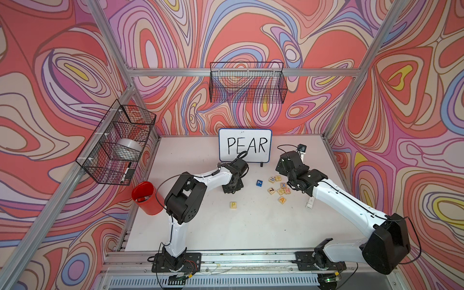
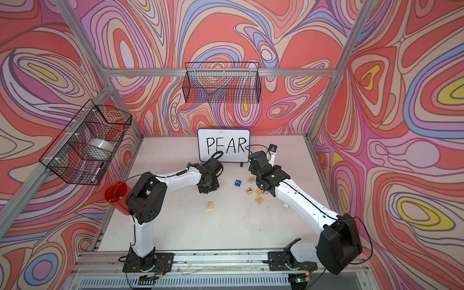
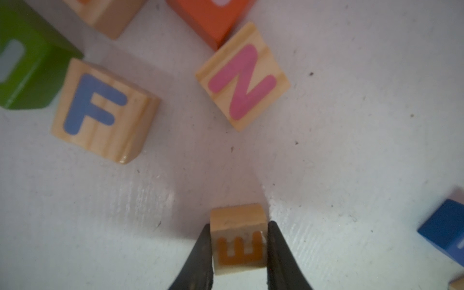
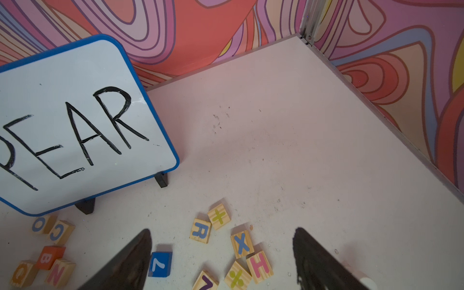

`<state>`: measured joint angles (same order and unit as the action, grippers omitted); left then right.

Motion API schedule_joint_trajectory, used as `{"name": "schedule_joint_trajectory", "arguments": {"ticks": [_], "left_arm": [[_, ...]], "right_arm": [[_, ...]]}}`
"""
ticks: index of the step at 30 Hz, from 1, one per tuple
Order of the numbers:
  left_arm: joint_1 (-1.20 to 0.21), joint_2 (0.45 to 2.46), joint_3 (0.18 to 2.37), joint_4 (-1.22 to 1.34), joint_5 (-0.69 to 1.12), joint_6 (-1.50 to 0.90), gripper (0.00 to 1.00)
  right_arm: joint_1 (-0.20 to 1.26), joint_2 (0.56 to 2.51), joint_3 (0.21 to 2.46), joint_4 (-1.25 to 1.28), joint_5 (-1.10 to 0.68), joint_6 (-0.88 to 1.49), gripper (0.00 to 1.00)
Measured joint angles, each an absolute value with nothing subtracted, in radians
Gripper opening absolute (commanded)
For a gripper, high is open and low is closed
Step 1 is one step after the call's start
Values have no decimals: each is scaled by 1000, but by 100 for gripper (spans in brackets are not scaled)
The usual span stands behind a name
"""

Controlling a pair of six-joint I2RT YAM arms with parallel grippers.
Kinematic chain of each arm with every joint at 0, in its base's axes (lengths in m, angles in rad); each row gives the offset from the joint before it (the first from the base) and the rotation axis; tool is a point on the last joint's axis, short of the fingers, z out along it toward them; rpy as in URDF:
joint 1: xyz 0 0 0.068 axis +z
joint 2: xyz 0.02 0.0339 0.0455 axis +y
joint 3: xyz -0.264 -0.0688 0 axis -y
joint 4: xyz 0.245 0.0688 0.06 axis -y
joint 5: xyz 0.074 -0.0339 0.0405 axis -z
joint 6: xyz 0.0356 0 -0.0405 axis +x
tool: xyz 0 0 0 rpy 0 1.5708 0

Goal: Spell the uppercase word “pear” with letter blocks
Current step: Pick up the letter block from the center of the board.

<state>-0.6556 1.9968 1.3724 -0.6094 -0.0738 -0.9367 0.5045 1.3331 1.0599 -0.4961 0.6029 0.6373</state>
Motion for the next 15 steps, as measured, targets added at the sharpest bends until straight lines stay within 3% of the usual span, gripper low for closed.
{"name": "schedule_joint_trajectory", "arguments": {"ticks": [9, 15], "left_arm": [[-684, 1940, 1364, -594, 55, -561, 29], [-780, 1862, 1348, -591, 117, -342, 28]], "right_arm": [[505, 1287, 1054, -530, 617, 650, 89], [505, 1206, 1041, -562, 642, 665, 89]]}}
